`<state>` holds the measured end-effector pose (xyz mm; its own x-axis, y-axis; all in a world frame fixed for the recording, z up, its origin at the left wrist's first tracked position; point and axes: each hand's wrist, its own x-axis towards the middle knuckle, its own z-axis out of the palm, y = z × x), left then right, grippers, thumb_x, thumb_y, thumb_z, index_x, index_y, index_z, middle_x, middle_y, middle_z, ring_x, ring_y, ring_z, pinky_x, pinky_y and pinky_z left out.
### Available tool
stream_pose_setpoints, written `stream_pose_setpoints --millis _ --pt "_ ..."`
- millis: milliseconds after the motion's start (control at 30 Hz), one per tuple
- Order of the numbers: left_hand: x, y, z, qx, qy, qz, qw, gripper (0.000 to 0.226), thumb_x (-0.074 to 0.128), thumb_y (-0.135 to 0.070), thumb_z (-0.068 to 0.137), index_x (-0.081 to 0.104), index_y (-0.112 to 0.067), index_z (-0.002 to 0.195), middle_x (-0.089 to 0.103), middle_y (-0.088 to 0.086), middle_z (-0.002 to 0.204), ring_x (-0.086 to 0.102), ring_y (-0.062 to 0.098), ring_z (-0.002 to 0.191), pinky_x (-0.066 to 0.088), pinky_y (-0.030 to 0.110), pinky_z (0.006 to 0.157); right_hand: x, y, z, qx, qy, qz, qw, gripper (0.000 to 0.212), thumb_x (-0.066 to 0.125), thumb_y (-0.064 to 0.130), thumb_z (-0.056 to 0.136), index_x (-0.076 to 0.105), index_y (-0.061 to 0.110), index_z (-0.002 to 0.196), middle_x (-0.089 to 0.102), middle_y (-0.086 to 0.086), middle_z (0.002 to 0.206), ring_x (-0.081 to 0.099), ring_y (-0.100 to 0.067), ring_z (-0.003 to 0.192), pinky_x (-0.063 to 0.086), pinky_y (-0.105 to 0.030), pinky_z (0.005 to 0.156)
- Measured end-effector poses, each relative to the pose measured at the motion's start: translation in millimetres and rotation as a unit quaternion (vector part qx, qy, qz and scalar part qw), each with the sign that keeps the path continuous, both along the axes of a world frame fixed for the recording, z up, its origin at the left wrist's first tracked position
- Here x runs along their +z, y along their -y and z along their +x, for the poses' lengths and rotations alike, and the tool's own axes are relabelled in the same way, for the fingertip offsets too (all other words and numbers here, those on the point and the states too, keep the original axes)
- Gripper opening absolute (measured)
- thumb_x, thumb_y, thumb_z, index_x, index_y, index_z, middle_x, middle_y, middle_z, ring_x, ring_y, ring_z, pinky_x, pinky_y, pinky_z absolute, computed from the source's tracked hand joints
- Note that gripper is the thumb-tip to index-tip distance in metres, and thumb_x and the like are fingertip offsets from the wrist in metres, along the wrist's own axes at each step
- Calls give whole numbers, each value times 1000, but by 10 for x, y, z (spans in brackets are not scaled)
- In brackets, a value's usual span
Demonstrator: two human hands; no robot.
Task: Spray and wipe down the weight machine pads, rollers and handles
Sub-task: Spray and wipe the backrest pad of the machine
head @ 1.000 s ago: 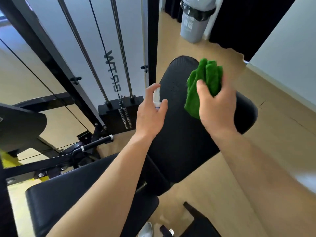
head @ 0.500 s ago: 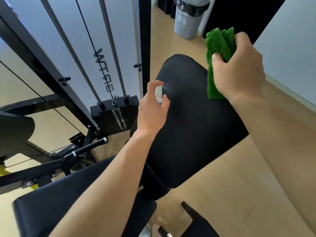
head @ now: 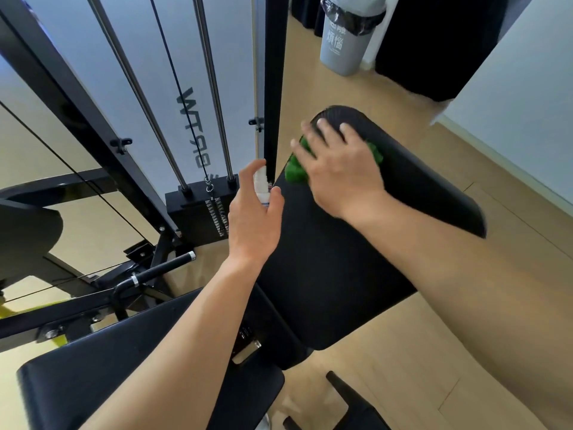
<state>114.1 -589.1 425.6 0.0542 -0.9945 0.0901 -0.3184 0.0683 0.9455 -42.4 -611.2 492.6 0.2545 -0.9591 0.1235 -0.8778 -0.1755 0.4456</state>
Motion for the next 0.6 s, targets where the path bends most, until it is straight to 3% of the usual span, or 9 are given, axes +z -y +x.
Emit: stream_pose_setpoints --millis 100,233,300,400,467,533,600 --pt "-23 21 97 2 -4 -5 1000 42 57 -20 105 44 -37 141 57 -3 71 51 14 55 52 43 62 -329 -339 42 39 -75 93 992 63 10 24 98 29 14 158 20 -16 165 22 -37 151 21 -53 120" --pt "-28 22 159 -4 3 2 1000 42 56 -22 105 42 -39 141 60 1 73 56 17 59 57 49 68 -425 -604 -145 121 -217 173 953 62 12 20 98 40 11 153 31 -16 161 31 -38 148 21 -57 121" --pt "-25 17 184 -4 5 8 1000 43 56 -23 104 41 -43 139 61 2 74 58 18 62 58 49 72 -218 -315 -160 96 -182 101 973 60 16 20 98 54 14 144 43 -14 156 39 -39 144 24 -61 118" --pt "-16 18 208 -3 4 9 1000 45 57 -23 104 40 -43 141 62 -1 80 59 18 64 58 49 70 -22 88 -29 5 -134 55 989 52 21 25 104 43 20 151 30 -10 163 24 -37 151 15 -61 120" --pt "-24 23 233 1 3 6 1000 45 56 -24 105 39 -45 141 62 -1 85 59 18 65 58 49 70 -118 39 78 -5 -115 25 993 56 17 23 102 45 17 150 31 -13 162 29 -37 149 20 -57 119" --pt "-23 26 253 1 7 3 1000 46 55 -25 105 37 -47 140 62 1 90 58 17 68 58 47 71 -406 -286 61 37 -130 53 989 63 14 19 96 56 11 142 42 -18 155 43 -38 142 31 -53 115" --pt "-12 9 267 -6 13 -7 1000 45 55 -24 105 37 -45 141 61 -1 90 57 14 66 55 39 67 -633 -719 -25 90 -141 145 975 62 18 18 93 66 9 131 53 -18 147 53 -37 134 39 -51 112"
